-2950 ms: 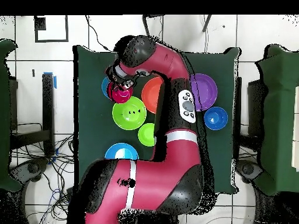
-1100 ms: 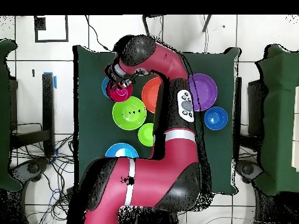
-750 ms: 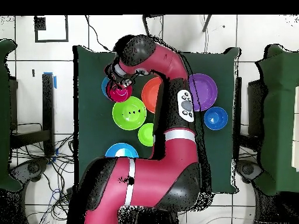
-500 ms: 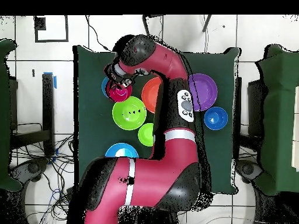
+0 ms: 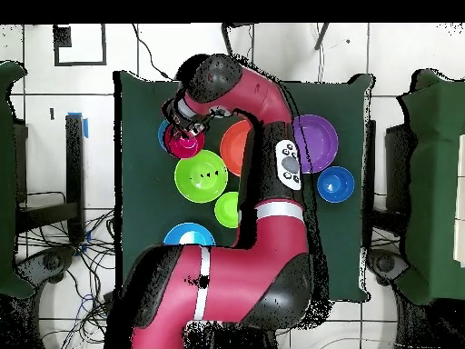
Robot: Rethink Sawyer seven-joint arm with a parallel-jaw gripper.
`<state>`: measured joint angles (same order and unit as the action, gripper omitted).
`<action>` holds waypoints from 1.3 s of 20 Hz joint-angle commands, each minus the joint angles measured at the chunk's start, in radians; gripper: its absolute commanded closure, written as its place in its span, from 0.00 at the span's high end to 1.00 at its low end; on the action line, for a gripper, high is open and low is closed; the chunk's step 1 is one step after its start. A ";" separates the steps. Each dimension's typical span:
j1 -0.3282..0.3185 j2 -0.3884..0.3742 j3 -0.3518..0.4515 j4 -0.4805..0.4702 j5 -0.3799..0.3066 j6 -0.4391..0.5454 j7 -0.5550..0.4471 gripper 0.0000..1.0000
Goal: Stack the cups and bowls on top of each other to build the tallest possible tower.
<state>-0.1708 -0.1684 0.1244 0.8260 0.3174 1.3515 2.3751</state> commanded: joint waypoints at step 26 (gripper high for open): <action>0.010 0.016 0.076 -0.027 0.036 0.010 0.076 0.00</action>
<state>-0.1708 -0.1626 0.1294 0.8259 0.3504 1.3515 2.3751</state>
